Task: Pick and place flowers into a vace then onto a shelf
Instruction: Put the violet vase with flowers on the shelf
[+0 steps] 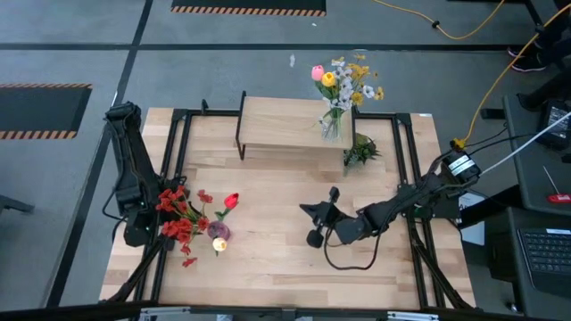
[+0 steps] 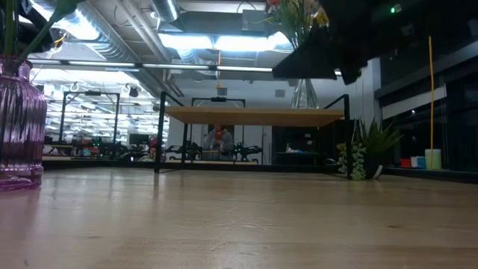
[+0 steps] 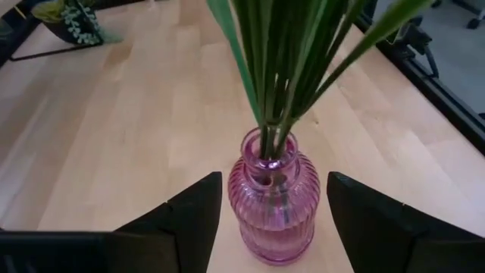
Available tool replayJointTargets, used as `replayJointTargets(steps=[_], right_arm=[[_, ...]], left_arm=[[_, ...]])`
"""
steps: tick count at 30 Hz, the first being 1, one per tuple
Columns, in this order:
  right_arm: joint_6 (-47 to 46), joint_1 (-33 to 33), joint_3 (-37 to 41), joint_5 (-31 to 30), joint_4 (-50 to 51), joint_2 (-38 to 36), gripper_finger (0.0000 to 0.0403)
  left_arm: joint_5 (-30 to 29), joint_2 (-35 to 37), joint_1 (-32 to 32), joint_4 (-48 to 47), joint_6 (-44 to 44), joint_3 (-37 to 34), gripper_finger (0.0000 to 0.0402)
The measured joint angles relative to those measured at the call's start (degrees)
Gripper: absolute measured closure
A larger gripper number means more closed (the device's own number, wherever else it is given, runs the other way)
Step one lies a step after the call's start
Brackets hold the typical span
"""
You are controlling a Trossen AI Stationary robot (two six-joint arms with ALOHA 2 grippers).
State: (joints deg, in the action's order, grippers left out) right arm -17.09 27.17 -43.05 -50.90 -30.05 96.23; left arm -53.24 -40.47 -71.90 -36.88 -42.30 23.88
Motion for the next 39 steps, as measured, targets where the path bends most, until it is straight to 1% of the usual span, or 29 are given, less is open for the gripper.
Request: replayJointTargets(steps=[3,6,10,14,16,20,24,30,39], right_arm=[[0.98,0.10,0.00,-0.04,-1.53,0.00,0.0402],[0.60,0.05,0.00,-0.04,-2.19,0.00,0.0402],[-0.25,0.05,0.00,-0.02,-2.38,0.00,0.0402],[-0.43,0.05,0.00,0.00,-2.54,0.00,0.0402],[-0.43,0.05,0.00,0.00,-2.60,0.00,0.0402],[-0.43,0.05,0.00,0.07,-2.76,0.00,0.0402],[-0.44,0.05,0.00,1.50,-2.75,0.00,0.0402],[-0.62,0.05,0.00,1.58,-2.76,-0.01,0.0402],[-0.62,0.05,0.00,1.62,-2.73,-0.02,0.0401]], left_arm=[[-1.25,-0.37,0.00,3.89,0.08,-1.37,0.0171],[-1.25,-0.62,0.32,8.04,0.04,-3.15,0.0171],[-1.68,-1.18,2.43,10.97,-0.55,-4.46,0.0169],[-1.44,-1.53,5.09,14.36,1.46,-5.74,0.0169],[-0.38,-1.55,6.47,15.98,2.15,-6.42,0.0169],[3.58,-1.62,9.05,19.92,4.55,-7.35,0.0169],[5.59,-2.28,11.22,24.13,9.44,-7.46,0.0169],[9.07,-4.51,14.51,24.95,10.69,-7.46,0.0169],[9.78,-7.89,15.80,30.06,15.16,-7.48,0.0169]])
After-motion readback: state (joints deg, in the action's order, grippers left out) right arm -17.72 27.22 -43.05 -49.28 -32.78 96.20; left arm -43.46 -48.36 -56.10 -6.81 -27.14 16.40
